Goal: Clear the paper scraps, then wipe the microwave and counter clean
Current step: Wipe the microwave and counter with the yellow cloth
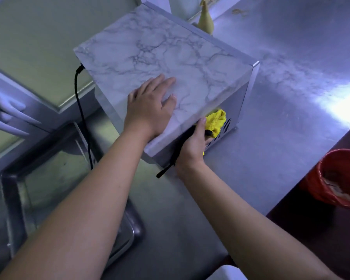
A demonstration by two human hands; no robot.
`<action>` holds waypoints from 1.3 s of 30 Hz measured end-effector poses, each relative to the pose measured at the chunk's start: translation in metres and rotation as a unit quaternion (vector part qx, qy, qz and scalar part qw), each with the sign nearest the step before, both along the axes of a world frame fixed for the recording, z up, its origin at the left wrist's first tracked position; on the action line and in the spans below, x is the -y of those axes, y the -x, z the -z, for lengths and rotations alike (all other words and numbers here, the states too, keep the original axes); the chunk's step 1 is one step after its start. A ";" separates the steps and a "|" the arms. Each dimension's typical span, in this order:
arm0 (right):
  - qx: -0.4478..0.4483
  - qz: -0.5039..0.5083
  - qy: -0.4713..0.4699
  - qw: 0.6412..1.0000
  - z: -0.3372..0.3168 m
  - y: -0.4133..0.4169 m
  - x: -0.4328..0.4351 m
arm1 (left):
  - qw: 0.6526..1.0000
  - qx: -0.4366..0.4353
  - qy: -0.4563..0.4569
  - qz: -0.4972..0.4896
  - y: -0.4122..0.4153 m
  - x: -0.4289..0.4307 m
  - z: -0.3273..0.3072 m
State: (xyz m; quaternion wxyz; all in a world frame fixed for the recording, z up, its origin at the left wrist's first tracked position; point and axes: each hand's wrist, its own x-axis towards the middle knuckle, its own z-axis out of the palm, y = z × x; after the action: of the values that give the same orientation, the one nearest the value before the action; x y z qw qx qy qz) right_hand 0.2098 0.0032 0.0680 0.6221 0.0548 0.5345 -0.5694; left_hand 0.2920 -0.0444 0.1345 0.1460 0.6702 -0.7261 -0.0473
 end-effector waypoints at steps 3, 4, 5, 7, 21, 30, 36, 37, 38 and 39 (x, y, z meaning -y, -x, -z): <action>0.019 0.004 -0.008 1.000 0.030 0.016 0.008 | 1.000 -0.001 -0.003 0.003 0.000 0.000 0.000; 0.025 -0.001 -0.014 1.000 0.040 0.022 0.011 | 1.000 -0.001 -0.004 0.003 -0.001 0.000 -0.001; 0.041 -0.007 -0.019 0.999 0.049 0.028 0.014 | 1.000 -0.002 -0.006 0.003 -0.001 0.000 -0.001; 0.116 -0.033 -0.009 0.993 0.061 0.043 0.021 | 1.000 -0.004 -0.009 0.003 0.000 -0.001 -0.001; -0.570 -0.131 0.407 0.702 0.022 0.028 -0.044 | 1.000 -0.002 -0.009 0.003 -0.002 0.003 -0.002; -0.447 -0.152 0.266 0.840 0.130 -0.023 -0.066 | 1.000 -0.016 0.009 -0.004 -0.003 0.004 0.001; -0.183 -0.204 0.134 0.952 0.119 -0.011 -0.066 | 1.000 -0.013 0.012 -0.003 -0.001 0.004 -0.001; -0.118 -0.200 0.096 0.968 0.115 -0.004 -0.064 | 1.000 -0.015 0.011 -0.003 -0.002 0.003 -0.001; -0.044 -0.189 0.063 0.979 0.110 0.007 -0.061 | 1.000 -0.017 0.009 -0.001 -0.002 0.003 -0.001; 0.030 -0.171 0.040 0.984 0.103 0.021 -0.055 | 1.000 -0.019 0.009 0.000 -0.002 0.003 -0.001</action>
State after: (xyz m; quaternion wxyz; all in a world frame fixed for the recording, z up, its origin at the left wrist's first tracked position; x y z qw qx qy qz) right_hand 0.1887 0.0585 -0.0352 0.7278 -0.0456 0.4940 -0.4735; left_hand 0.2937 -0.0471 0.1353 0.1653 0.6680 -0.7236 -0.0537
